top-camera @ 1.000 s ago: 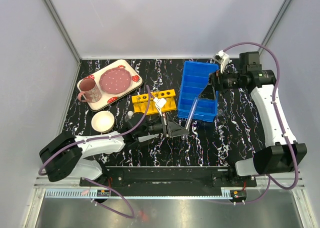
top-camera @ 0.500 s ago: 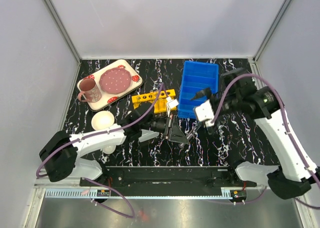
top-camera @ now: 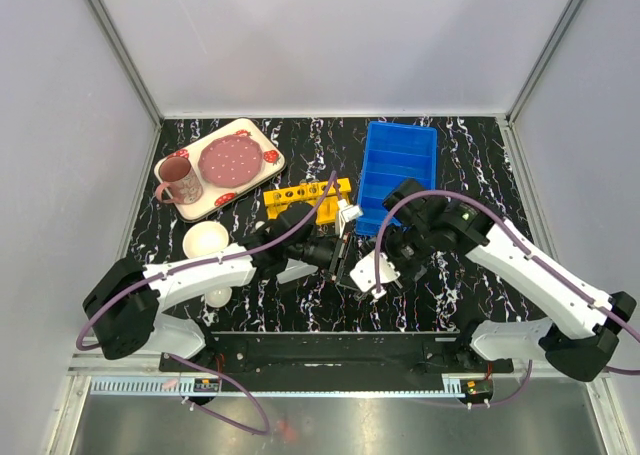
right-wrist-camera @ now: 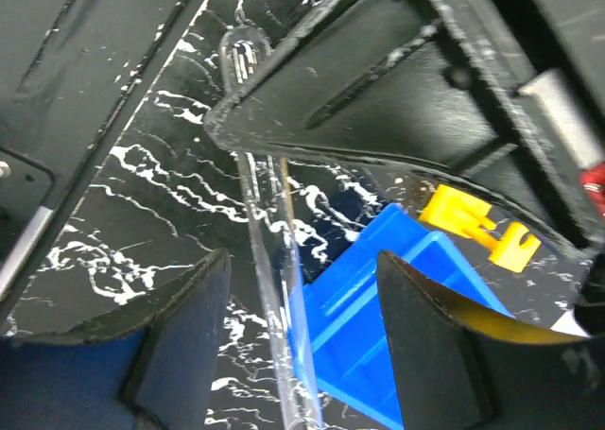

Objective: Organize the chemistry lab equipment

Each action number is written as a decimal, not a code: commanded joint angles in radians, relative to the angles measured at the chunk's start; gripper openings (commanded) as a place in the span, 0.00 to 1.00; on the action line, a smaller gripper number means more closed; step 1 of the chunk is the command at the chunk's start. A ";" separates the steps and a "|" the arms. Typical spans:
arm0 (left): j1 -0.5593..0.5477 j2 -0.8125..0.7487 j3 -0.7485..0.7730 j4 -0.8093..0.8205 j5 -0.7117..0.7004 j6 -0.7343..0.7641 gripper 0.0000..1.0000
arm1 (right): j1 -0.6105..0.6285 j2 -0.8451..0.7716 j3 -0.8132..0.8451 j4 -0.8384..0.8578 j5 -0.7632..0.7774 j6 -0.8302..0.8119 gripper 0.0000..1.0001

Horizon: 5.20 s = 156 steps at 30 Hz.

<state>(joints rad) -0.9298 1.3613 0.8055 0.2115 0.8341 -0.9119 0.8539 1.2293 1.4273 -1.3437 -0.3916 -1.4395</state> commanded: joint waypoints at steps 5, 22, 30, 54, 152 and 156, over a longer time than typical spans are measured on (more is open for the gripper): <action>0.017 -0.028 0.029 0.020 0.000 0.010 0.20 | 0.051 0.002 -0.062 -0.121 0.128 0.053 0.48; 0.137 -0.353 -0.137 0.052 -0.202 -0.038 0.63 | -0.031 -0.048 -0.081 0.029 -0.103 0.332 0.18; 0.161 -0.785 -0.305 0.019 -0.645 0.059 0.99 | -0.251 -0.108 -0.146 0.301 -0.499 0.815 0.18; 0.114 -0.467 -0.338 0.529 -0.583 -0.180 0.85 | -0.423 -0.146 -0.444 0.807 -0.771 1.524 0.18; 0.238 0.219 0.641 -0.411 -0.928 0.870 0.09 | -1.150 -0.134 -0.623 0.969 -0.702 1.176 1.00; 0.238 0.222 0.629 -0.396 -0.929 0.875 0.09 | -1.150 -0.133 -0.624 0.969 -0.704 1.170 1.00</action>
<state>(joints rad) -0.6952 1.5864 1.3983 -0.2455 -0.0822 -0.0555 -0.2909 1.1172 0.8062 -0.3935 -1.0672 -0.2440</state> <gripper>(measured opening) 0.242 0.994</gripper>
